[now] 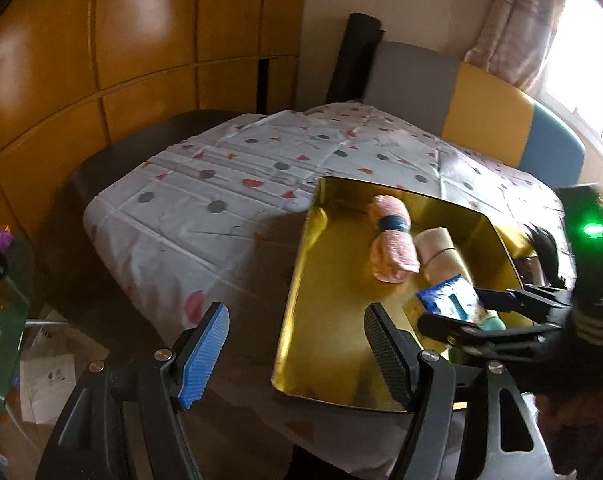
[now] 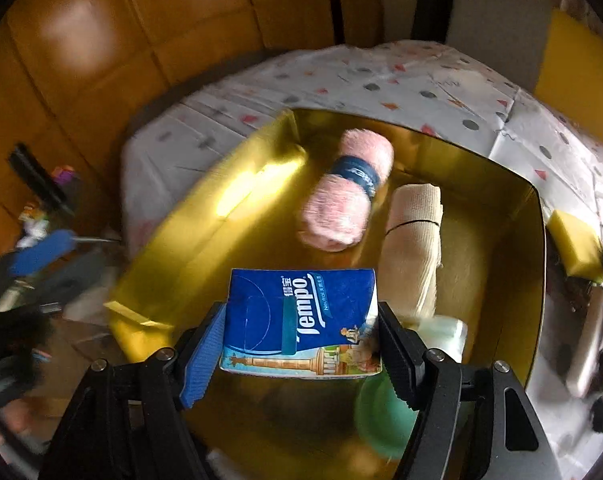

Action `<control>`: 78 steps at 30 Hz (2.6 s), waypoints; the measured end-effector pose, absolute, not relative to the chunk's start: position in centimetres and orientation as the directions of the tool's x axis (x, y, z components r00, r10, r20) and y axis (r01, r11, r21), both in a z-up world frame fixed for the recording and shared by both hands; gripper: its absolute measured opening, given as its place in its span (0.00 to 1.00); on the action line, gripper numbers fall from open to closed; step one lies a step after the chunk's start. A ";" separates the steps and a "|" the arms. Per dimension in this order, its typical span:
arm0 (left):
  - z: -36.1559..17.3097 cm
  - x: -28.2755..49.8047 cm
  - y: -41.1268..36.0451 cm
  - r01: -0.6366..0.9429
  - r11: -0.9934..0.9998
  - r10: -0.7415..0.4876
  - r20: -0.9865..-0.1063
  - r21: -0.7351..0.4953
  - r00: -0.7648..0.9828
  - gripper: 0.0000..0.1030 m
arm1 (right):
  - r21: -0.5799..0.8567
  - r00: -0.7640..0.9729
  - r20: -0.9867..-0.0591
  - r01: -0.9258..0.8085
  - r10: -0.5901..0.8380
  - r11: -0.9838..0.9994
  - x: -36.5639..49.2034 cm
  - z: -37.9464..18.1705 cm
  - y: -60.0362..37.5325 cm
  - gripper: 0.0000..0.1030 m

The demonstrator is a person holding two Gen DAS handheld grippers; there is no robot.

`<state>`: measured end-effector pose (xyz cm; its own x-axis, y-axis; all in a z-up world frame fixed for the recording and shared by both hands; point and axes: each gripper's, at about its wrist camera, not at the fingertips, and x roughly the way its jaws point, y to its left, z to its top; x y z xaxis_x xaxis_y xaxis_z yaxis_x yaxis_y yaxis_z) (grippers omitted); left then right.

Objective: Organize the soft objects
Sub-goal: 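Lower the blue Tempo tissue pack into the tray and open the right tool, then move the right tool toward the black beaded hair tuft while the left tool moves toward the yellow sponge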

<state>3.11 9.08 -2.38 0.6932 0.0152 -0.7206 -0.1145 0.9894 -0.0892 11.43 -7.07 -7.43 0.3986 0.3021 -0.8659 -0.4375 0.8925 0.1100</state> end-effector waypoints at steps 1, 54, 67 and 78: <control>-2.4 3.1 9.3 -0.118 0.989 0.020 -0.724 -0.085 0.690 0.69 | 0.067 0.417 -0.872 -0.417 0.257 0.906 12.0 -7.9 -7.1 0.71; -1.0 3.1 -2.5 0.182 0.982 -0.082 -0.727 0.060 0.682 0.69 | 0.059 0.717 -0.684 0.236 -0.133 0.970 4.8 -2.0 -37.9 0.88; 0.1 6.9 -8.6 0.333 0.941 -0.253 -0.765 -0.055 0.591 0.69 | 0.255 0.678 -0.716 0.473 -0.164 0.843 2.8 -3.9 -45.9 0.89; -0.8 13.9 -18.2 0.557 0.824 -0.257 -0.805 0.106 0.534 0.66 | 0.292 0.685 -0.721 0.440 -0.106 0.849 3.0 -3.9 -44.9 0.91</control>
